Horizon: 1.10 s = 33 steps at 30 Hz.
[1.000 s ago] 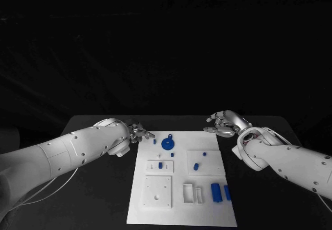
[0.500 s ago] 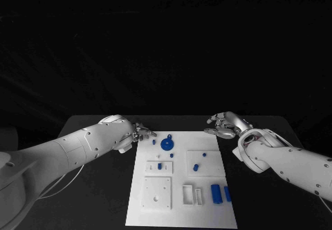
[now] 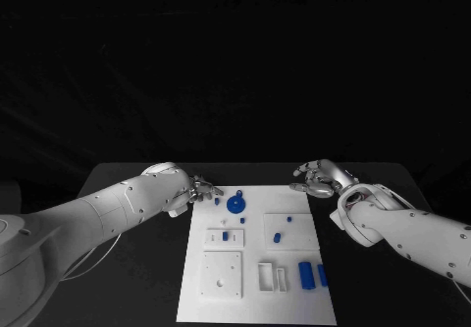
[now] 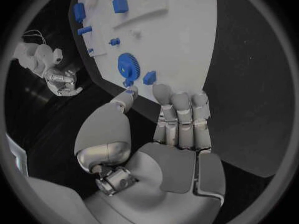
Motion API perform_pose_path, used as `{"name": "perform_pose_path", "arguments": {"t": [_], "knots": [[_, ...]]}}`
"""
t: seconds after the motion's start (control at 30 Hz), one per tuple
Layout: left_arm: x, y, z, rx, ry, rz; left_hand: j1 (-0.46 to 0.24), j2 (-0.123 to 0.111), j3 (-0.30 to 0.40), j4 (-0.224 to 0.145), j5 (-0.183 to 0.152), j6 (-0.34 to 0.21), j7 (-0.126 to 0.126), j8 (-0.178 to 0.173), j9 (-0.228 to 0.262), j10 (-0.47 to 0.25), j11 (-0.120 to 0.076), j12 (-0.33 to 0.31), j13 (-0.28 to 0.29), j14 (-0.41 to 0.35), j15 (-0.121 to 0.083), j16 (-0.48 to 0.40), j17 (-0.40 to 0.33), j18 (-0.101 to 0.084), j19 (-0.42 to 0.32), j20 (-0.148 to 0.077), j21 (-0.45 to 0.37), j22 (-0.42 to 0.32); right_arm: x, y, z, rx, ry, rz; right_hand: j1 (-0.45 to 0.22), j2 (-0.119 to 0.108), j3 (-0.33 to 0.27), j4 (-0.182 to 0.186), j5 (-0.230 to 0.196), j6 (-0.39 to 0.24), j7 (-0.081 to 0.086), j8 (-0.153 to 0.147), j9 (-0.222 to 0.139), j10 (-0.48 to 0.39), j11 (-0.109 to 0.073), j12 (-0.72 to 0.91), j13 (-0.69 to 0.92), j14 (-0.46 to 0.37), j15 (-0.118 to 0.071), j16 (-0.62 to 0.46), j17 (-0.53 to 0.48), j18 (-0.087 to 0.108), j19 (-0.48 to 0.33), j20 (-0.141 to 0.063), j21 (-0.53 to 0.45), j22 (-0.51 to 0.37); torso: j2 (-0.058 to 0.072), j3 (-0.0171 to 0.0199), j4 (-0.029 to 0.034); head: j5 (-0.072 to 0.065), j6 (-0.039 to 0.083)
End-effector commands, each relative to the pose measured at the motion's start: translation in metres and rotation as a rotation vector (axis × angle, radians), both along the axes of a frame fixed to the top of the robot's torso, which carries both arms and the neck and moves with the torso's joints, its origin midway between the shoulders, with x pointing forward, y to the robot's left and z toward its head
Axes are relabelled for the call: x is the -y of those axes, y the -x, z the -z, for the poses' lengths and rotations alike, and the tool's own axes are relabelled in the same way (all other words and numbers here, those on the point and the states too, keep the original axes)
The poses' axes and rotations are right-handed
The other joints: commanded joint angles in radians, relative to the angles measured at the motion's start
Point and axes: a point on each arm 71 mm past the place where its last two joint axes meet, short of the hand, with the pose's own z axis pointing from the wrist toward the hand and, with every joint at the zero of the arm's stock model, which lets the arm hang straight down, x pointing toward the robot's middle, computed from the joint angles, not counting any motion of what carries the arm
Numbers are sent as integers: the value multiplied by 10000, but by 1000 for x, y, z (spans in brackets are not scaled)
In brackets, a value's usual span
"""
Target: Assemble the parts on the task board
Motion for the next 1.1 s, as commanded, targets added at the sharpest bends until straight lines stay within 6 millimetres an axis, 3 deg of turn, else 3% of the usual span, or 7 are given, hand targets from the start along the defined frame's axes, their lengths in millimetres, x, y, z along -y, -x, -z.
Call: {"name": "perform_pose_path", "arguments": {"t": [0.03, 0.13, 0.23, 0.47, 1.0, 1.1], "knots": [[7, 4, 8, -553, -141, 544, 103, 163, -27, -38, -19, 4, -8, 40, -12, -19, 68, 33, 13, -29, 56, 64, 5, -73, -71, -1211, -12, 19, -2, 0, 0, 2, 15, -123, -96, -9, -42, 16, 69, -28, 120, 34, -9, -50, -17, 55, -11, -16, -17, -32, -15, 845, -4, -79, -68, 126, -10, -2, 14, -11, -36], [8, 5, 8, -636, -145, 631, 156, 201, -42, -78, -17, 28, -10, 57, -4, -16, 64, 38, 16, -32, 54, 71, 7, -72, -78, -1209, -6, 28, -2, 0, 0, 2, 14, -125, -97, -8, -43, 18, 70, -27, 120, 35, -9, -50, -17, 56, -11, -16, -17, -32, -15, 845, -4, -79, -68, 126, -16, -3, 15, -7, -47], [8, 5, 8, -665, -140, 680, 453, 499, -217, -398, -2, 99, -22, 113, 9, -8, 55, 61, 25, -56, 47, 111, 11, -82, -121, -1189, 26, 79, -2, 0, 0, -3, 15, -119, -99, -7, -44, 20, 73, -27, 120, 35, -9, -49, -17, 57, -12, -15, -17, -32, -14, 845, -3, -80, -68, 127, -14, -7, 14, -8, -58], [11, 6, 8, -652, -80, 819, 841, 889, -484, -971, 8, 335, -71, 227, -15, 79, 14, 81, 5, -33, 17, 178, -3, -84, -126, -1191, 38, 122, -2, 0, 0, -7, 15, -118, -104, -4, -46, 24, 81, -26, 120, 36, -9, -48, -17, 60, -16, -13, -17, -31, -14, 845, -1, -80, -69, 127, -13, -8, 3, -6, -62], [11, 6, 8, -647, -9, 793, 903, 1207, -580, -1197, 12, 458, -101, 237, -101, 144, -19, 68, -30, 1, -13, 214, -32, -87, -79, -1205, 27, 127, -3, -1, 0, -14, 16, -123, -106, -4, -50, 27, 92, -25, 119, 38, -9, -47, -18, 64, -21, -10, -17, -30, -14, 845, 2, -82, -69, 129, -3, -6, 6, -47, -59], [11, 5, 8, -617, 67, 751, 925, 1441, -569, -1239, 14, 488, -106, 242, -120, 139, -19, 56, -41, -6, -14, 213, -44, -94, -82, -1203, 17, 129, -3, -1, 0, -18, 17, -130, -105, -3, -50, 28, 95, -25, 119, 38, -10, -46, -18, 65, -22, -10, -18, -30, -13, 845, 2, -83, -69, 129, -8, -8, 7, -43, -62]]}}
